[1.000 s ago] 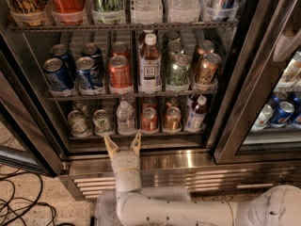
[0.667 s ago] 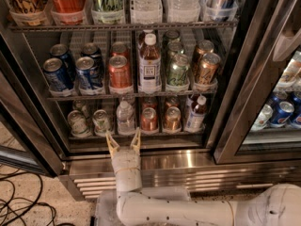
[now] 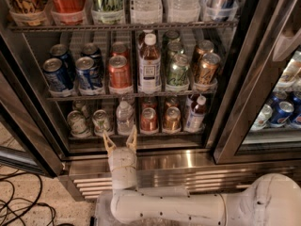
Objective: Pick water bottle from bottom shelf of fridge
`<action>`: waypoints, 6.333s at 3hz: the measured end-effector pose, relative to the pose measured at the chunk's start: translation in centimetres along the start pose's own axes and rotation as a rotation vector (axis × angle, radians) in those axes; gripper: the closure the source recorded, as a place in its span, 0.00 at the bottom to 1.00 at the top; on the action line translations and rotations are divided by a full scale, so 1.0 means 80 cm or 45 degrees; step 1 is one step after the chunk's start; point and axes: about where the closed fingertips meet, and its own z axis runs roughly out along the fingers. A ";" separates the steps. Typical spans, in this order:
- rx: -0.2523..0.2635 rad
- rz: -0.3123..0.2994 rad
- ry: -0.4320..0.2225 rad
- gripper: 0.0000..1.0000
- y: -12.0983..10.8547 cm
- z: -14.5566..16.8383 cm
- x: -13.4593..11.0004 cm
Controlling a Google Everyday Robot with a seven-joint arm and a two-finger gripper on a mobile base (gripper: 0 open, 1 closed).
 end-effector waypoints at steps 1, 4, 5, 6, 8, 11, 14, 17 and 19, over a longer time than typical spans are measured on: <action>0.026 -0.059 0.019 0.28 0.004 0.013 0.012; 0.157 -0.049 0.054 0.29 -0.025 0.058 0.032; 0.169 -0.058 0.036 0.28 -0.028 0.068 0.028; 0.178 -0.067 0.010 0.29 -0.030 0.081 0.019; 0.209 -0.063 0.001 0.31 -0.042 0.112 0.020; 0.198 -0.009 -0.030 0.91 -0.055 0.099 0.038; 0.205 -0.002 -0.079 1.00 -0.064 0.086 0.029; 0.200 0.001 -0.133 1.00 -0.079 0.070 0.015; 0.189 0.000 -0.156 1.00 -0.087 0.062 0.006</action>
Offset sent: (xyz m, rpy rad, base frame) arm 0.0440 -0.0038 -0.0198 -0.0466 0.0337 -0.1033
